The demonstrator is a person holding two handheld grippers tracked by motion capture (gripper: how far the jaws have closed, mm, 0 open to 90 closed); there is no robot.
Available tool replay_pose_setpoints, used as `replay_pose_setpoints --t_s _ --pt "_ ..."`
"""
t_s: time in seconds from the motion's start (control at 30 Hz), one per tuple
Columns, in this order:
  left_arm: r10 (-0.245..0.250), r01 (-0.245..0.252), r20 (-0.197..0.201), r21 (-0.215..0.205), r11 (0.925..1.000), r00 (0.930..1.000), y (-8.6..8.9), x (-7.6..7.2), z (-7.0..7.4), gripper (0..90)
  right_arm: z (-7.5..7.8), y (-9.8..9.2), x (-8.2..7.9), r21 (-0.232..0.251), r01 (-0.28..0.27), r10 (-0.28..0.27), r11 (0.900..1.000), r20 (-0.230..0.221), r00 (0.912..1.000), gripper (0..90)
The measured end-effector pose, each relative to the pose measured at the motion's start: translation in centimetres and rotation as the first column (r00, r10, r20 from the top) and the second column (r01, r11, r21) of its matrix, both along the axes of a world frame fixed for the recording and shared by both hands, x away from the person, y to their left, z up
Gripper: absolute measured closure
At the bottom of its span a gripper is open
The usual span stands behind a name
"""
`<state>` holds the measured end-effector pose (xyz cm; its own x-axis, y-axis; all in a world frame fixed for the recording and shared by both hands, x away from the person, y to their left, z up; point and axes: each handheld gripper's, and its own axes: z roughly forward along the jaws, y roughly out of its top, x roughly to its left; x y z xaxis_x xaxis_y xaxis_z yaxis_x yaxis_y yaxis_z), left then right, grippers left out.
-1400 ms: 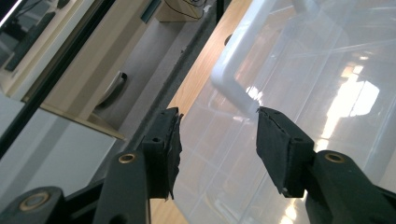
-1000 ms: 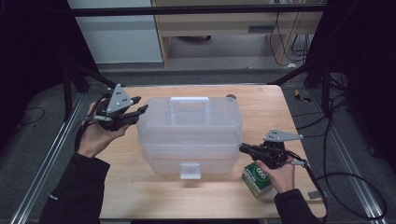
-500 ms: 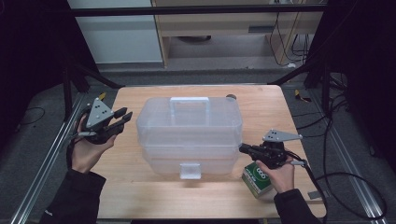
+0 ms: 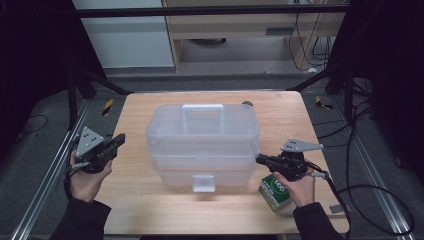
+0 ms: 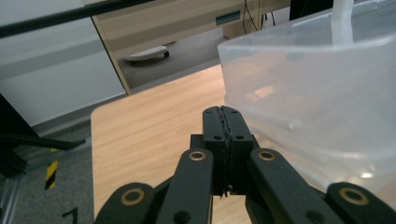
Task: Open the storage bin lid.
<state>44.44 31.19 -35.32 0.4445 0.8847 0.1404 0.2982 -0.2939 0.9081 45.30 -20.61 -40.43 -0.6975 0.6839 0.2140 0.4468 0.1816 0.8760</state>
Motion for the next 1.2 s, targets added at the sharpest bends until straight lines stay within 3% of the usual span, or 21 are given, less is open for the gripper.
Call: replay_pose_setpoints --t_s 0.13,0.37,0.6,0.8,1.0,1.2 --pt "-0.006 0.006 -0.025 -0.009 0.9999 0.9997 0.1 -0.1 -0.6 89.5 0.0 0.0 0.0 -0.002 0.0 0.0 1.0 -0.001 1.0 90.0" --pt "-0.053 0.054 -0.072 0.012 0.9984 0.996 -0.6 -0.5 -2.5 89.5 0.0 0.0 0.0 -0.004 0.0 0.0 1.0 -0.004 1.0 90.0" --pt "-0.123 0.127 -0.127 0.023 0.9916 0.9841 -1.9 -0.1 -4.2 89.5 0.0 0.0 0.0 -0.005 0.001 -0.001 1.0 -0.005 1.0 90.0" --pt "-0.16 0.163 -0.139 0.011 0.9865 0.9772 -2.7 0.0 -4.5 89.5 0.0 0.1 0.1 -0.004 0.001 -0.001 1.0 -0.008 1.0 90.0" --pt "-0.221 0.219 -0.128 -0.026 0.9753 0.9669 -3.7 -0.2 -4.3 89.5 0.0 0.1 0.1 -0.003 0.001 -0.001 1.0 -0.009 1.0 90.0" --pt "-0.23 0.227 -0.121 -0.035 0.9732 0.9657 -4.0 -0.2 -4.2 89.5 0.1 0.0 0.1 0.0 0.002 -0.002 1.0 -0.004 1.0 90.0"
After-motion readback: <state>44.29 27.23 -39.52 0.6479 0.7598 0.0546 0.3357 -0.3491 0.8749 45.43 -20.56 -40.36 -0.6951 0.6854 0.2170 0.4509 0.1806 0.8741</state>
